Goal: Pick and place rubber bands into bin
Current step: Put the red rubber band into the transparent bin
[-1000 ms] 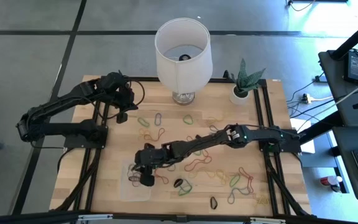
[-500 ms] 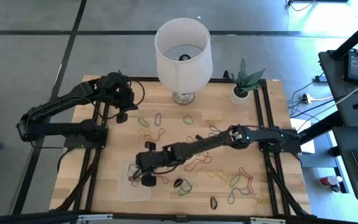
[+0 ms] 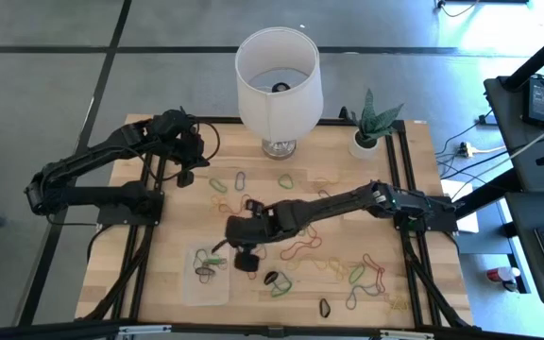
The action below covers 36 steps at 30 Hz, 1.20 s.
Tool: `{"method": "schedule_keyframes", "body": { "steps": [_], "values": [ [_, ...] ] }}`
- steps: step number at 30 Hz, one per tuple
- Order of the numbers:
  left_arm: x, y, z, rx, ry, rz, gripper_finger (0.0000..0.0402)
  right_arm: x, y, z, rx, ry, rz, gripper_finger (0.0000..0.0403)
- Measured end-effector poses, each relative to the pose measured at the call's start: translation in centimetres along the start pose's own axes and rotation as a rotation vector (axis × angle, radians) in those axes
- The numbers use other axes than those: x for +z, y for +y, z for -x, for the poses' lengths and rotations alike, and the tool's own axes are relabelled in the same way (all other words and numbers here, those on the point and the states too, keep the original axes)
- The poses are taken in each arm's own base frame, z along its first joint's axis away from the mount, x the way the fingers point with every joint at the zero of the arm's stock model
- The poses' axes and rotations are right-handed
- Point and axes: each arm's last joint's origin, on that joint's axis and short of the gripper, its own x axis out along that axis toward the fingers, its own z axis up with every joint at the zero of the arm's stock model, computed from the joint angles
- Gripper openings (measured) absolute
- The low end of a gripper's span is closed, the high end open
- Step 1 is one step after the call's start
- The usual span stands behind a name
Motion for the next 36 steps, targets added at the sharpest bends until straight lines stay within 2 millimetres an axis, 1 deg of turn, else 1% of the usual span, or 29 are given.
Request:
{"method": "schedule_keyframes", "body": {
  "steps": [2,5,7,10,12,14,17,21,24,27,28,31,36],
  "values": [
    [0.0,0.0,0.0,0.000,0.000,0.000,0.0006,-0.9,-0.2,0.6,-0.044,0.090,0.004,0.0007],
    [0.0,0.0,0.0,0.000,0.000,0.000,0.0008,-2.5,0.1,1.3,-0.106,0.219,0.037,0.0009],
    [0.0,0.0,0.0,0.000,0.000,0.000,0.0008,-3.8,0.7,1.3,-0.133,0.289,0.061,0.0005],
    [0.0,0.0,0.0,0.000,0.000,0.000,0.0006,-6.0,1.3,0.7,-0.173,0.376,0.098,0.0004],
    [0.0,0.0,0.0,0.000,0.000,0.000,0.0005,-7.4,1.3,0.6,-0.176,0.374,0.092,0.0004],
    [0.0,0.0,0.0,0.000,-0.001,0.000,0.0004,-9.1,1.0,0.9,-0.173,0.350,0.056,0.0003],
    [0.0,0.0,0.0,0.000,-0.001,0.000,0.0004,-12.2,0.0,1.7,-0.120,0.260,-0.022,0.0003],
    [0.0,0.0,0.0,0.000,-0.001,0.000,0.0004,-15.5,-2.1,4.7,-0.024,0.117,-0.105,0.0002],
    [0.0,0.0,0.0,0.000,0.000,0.000,0.0004,-18.2,-4.1,6.5,-0.010,0.077,-0.136,0.0002],
    [0.0,0.0,0.0,0.000,-0.001,0.004,0.0004,-20.3,-5.8,8.5,0.010,0.031,-0.137,0.0002],
    [0.0,0.0,0.0,-0.002,-0.002,0.028,0.0004,-21.0,-6.3,9.0,0.015,0.018,-0.134,0.0002],
    [0.0,0.0,0.0,-0.007,-0.004,0.182,0.0004,-22.9,-7.7,10.1,0.023,-0.007,-0.123,0.0002],
    [0.0,0.0,0.0,-0.008,-0.002,0.418,0.0004,-24.6,-9.6,11.5,0.030,-0.068,-0.087,0.0002]
  ]
}}
